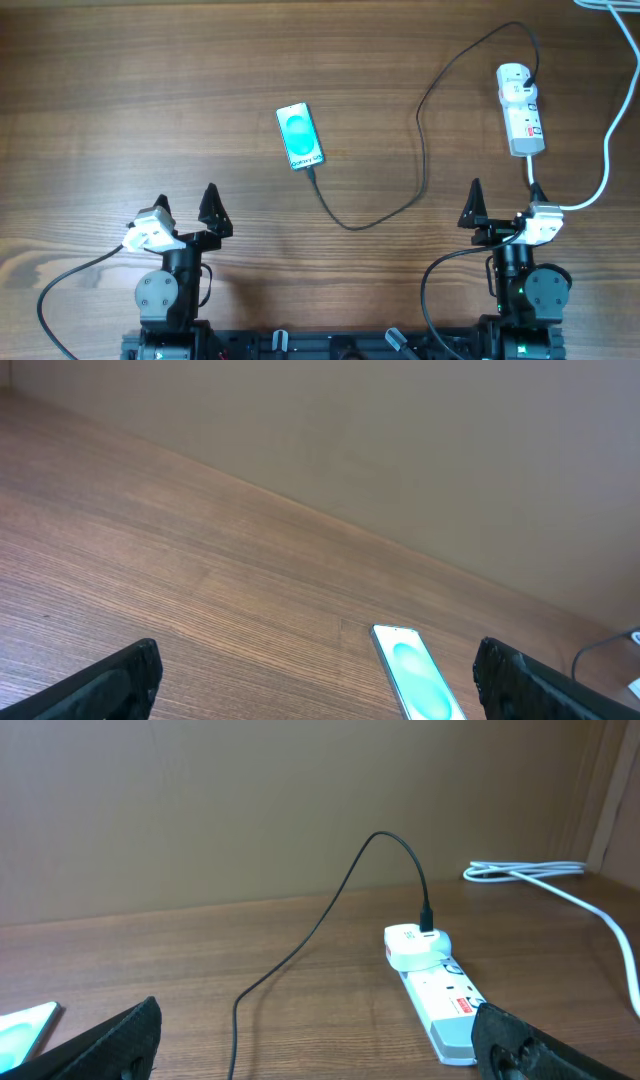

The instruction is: Plug charger to phone and switch on socket

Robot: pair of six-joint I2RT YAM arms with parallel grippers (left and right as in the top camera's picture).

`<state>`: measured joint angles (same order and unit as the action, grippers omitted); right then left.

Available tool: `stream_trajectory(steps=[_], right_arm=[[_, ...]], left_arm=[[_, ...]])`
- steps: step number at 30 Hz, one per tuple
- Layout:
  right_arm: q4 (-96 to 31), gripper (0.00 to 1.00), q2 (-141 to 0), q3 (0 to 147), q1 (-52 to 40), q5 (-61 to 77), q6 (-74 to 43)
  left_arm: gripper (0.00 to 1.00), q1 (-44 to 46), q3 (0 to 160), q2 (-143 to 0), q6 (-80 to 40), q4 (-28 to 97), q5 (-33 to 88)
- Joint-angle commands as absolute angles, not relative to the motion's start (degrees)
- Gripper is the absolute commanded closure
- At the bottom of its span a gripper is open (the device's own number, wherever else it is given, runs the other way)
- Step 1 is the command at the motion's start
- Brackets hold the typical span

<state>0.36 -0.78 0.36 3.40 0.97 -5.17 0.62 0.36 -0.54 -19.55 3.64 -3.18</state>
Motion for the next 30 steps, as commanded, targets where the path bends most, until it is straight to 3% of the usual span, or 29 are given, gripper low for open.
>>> stream_trajectory(steps=[1, 30], right_arm=[[0.40, 0.00, -0.21, 0.30, 3.07, -0.43, -6.20], [0.40, 0.00, -0.21, 0.30, 3.05, -0.45, -6.17]], left_arm=[[0.00, 0.21, 0.32, -0.34, -18.37, 3.88, -3.92], [0.00, 0.21, 0.32, -0.38, -18.39, 3.88, -3.92]])
